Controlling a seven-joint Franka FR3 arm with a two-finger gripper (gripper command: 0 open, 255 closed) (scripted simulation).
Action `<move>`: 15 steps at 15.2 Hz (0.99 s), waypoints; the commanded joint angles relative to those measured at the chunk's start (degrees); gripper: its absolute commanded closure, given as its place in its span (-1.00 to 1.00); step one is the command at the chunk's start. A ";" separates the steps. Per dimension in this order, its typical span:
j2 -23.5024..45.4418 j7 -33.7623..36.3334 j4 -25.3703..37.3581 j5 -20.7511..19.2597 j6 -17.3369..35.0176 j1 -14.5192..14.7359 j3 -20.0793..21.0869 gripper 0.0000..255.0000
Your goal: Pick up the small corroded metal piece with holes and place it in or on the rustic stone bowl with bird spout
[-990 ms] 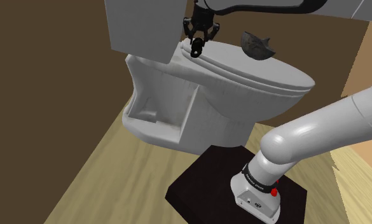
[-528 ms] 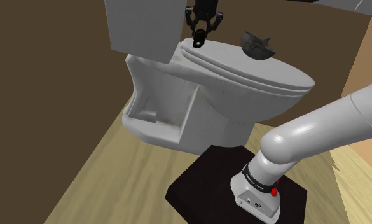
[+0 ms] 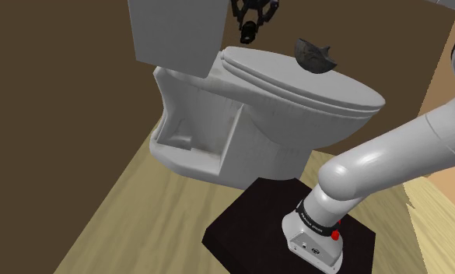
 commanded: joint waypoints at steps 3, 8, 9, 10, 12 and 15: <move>1.54 -0.74 4.59 -0.34 -3.07 -0.28 0.43 1.00; 3.46 -1.73 10.38 -0.87 -6.93 -0.60 0.98 1.00; 3.90 -1.92 11.61 -1.01 -7.73 -0.66 1.12 1.00; 4.36 -2.11 12.86 -1.17 -8.53 -0.73 1.27 1.00; 5.33 -2.47 15.44 -1.52 -10.18 -0.85 1.60 1.00; 6.95 -2.99 19.54 -2.17 -12.76 -1.00 2.19 1.00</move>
